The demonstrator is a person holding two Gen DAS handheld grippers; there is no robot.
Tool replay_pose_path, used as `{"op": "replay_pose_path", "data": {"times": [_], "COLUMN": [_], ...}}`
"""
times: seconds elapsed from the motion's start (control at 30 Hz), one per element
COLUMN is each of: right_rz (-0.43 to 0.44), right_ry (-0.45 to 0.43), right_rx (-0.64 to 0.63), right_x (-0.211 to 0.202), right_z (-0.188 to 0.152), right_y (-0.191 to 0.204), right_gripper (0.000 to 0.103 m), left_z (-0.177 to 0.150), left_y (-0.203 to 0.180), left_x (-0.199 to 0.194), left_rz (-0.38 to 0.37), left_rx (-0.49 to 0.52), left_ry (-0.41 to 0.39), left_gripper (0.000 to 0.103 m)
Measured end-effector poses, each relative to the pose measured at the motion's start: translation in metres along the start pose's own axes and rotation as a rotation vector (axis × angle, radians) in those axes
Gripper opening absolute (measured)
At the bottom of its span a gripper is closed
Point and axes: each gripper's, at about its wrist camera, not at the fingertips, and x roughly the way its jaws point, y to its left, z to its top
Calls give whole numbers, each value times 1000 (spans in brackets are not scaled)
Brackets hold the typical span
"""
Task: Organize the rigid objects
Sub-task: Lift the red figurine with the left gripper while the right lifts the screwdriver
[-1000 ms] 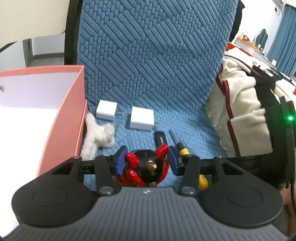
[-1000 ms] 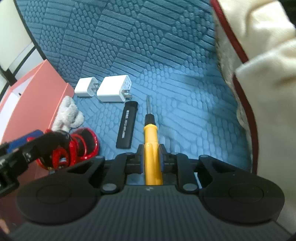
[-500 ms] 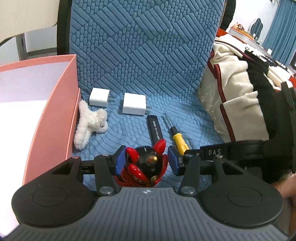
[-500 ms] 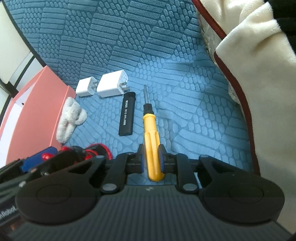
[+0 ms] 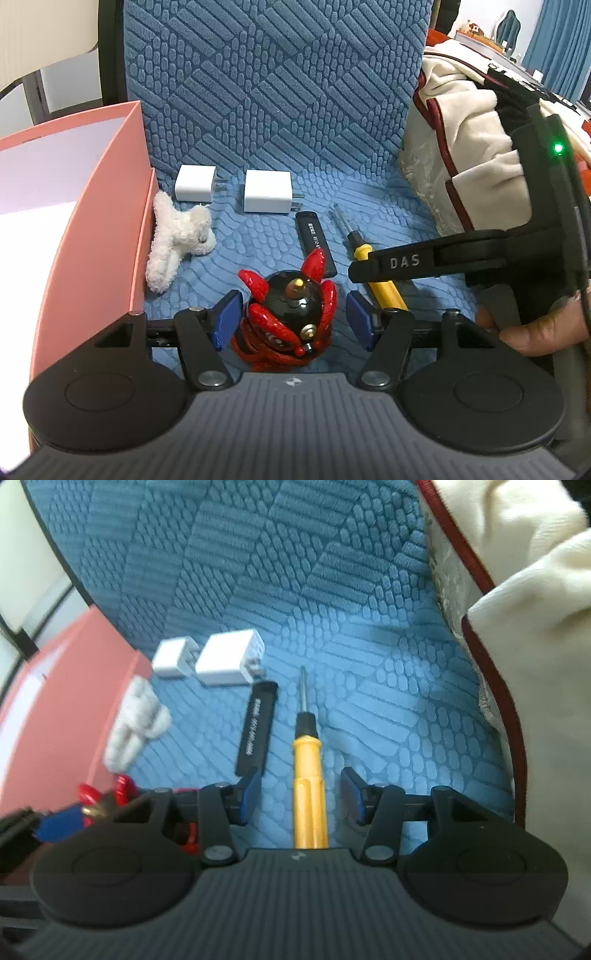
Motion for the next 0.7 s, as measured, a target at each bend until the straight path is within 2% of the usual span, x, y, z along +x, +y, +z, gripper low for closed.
{"op": "replay_pose_path", "data": {"times": [0.13, 0.2, 0.27, 0.33, 0.7], "right_rz": [-19, -56, -113, -137, -129], "right_ry": [4, 0, 1, -1, -34], "right_rx": [-61, -106, -173, -202, -116], "right_x": [4, 5, 5, 5, -16], "right_z": [1, 0, -2, -4, -11], "right_y": [9, 13, 20, 23, 20], "right_gripper": [50, 42, 21, 22, 21], "left_z": [0, 0, 0, 0, 1], "left_y": [1, 1, 1, 1, 7], "left_x": [2, 2, 3, 4, 13], "left_rz": [2, 3, 5, 8, -8], "left_rx": [-3, -3, -7, -10, -56], "left_ry": [4, 4, 5, 6, 13], "left_gripper": [67, 67, 67, 67, 67]}}
